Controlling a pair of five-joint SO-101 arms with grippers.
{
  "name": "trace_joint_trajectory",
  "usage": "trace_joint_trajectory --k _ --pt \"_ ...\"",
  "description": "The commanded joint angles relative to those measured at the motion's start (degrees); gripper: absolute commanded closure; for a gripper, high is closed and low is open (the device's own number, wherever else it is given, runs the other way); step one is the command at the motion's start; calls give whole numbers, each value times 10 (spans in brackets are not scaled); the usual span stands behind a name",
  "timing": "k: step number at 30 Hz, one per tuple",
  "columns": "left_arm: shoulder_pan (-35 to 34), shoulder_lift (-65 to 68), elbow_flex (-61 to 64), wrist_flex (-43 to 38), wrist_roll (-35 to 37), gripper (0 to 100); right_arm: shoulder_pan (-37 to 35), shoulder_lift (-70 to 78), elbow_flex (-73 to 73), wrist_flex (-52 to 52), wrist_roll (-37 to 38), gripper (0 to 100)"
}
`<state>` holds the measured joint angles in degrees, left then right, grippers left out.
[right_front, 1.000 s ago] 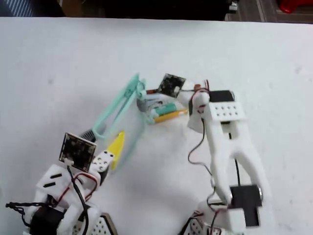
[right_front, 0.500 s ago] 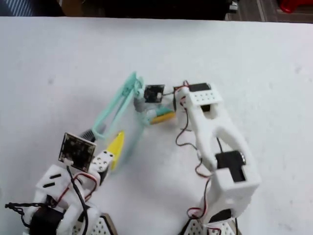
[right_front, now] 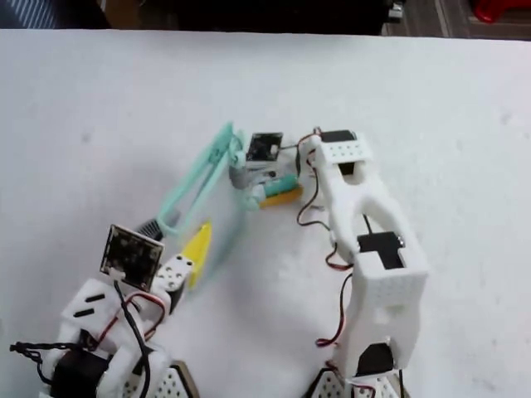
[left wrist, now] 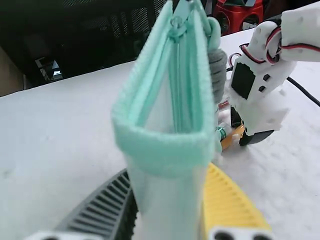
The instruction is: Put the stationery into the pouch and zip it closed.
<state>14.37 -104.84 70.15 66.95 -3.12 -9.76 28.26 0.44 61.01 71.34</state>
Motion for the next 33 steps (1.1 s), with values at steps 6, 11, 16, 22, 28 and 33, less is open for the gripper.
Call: trace_joint_trajectory --k 6,11,16,22,28,33 --pt "-5 0 -5 -17 9 823 63 -25 -13 7 0 982" --pt "-5 0 -5 -18 9 823 121 -125 -11 80 38 981" --pt "-5 0 -5 -18 9 823 138 -221 -11 189 88 981" --pt "-2 0 -4 -17 9 823 119 -336 -10 253 55 981" --pt "-1 0 -4 -17 9 823 103 -498 -24 232 -117 981" --pt "0 0 -4 -16 9 823 67 -639 -24 184 -261 981"
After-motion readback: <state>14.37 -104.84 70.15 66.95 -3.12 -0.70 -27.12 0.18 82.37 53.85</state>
